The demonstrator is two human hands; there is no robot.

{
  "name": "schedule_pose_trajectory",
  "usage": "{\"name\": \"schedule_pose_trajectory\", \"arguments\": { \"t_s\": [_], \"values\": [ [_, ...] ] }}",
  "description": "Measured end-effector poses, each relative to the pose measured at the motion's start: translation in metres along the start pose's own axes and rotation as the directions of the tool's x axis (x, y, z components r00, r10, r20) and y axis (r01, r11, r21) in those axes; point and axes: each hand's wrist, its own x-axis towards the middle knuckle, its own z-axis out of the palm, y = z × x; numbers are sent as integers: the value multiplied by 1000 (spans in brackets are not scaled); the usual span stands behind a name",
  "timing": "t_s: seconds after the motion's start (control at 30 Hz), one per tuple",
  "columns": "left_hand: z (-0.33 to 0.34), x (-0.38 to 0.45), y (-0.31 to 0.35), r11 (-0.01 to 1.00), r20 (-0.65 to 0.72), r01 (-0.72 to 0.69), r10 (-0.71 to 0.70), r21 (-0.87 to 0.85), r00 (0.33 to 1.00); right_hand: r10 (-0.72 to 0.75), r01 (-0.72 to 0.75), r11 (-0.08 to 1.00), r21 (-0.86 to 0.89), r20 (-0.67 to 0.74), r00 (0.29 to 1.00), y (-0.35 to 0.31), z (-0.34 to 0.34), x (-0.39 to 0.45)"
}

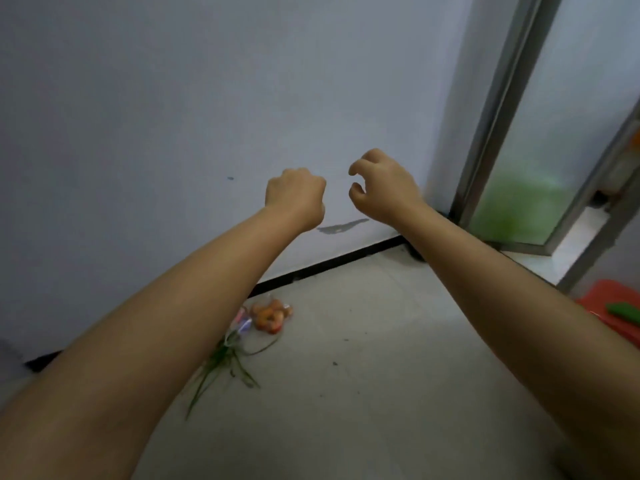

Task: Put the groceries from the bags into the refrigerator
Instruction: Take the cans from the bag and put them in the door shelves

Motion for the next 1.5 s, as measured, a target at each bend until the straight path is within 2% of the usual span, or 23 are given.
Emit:
{"name": "schedule_pose_trajectory", "arguments": {
  "t_s": [0.17, 0.3, 0.43, 0.67, 0.87, 1.0, 1.1, 1.2, 1.43, 1.5],
  "values": [
    [68, 27, -119, 990, 111, 135, -137, 28, 984, -76, 66, 995, 77, 137, 988, -59, 109, 70],
    [118, 71, -210, 979, 196, 197, -205, 60, 959, -136, 103, 981, 162, 210, 968, -97, 195, 137],
    [161, 109, -293, 972, 284, 222, -234, 72, 930, -169, 92, 970, 226, 351, 921, -132, 274, 197],
    [248, 133, -422, 978, 447, 205, -195, 27, 873, -138, -13, 969, 245, 589, 796, -197, 407, 257],
    [334, 166, -521, 998, 555, 62, -45, -12, 831, 66, -261, 947, 189, 680, 731, -233, 523, 276],
    [394, 184, -565, 999, 644, -15, 40, -45, 764, 203, -428, 895, 130, 734, 648, -243, 587, 260],
    [440, 198, -584, 997, 706, -27, 67, -68, 705, 289, -532, 846, 42, 801, 523, -241, 623, 242],
    [490, 216, -595, 996, 734, -22, 77, -85, 675, 339, -575, 818, -29, 831, 441, -226, 665, 233],
    [641, 234, -611, 987, 766, 27, 104, -156, 635, 357, -597, 797, -87, 866, 350, -205, 805, 220],
    [688, 228, -616, 987, 778, -11, 132, -160, 614, 357, -577, 808, -117, 877, 322, -206, 853, 213]
  ]
}}
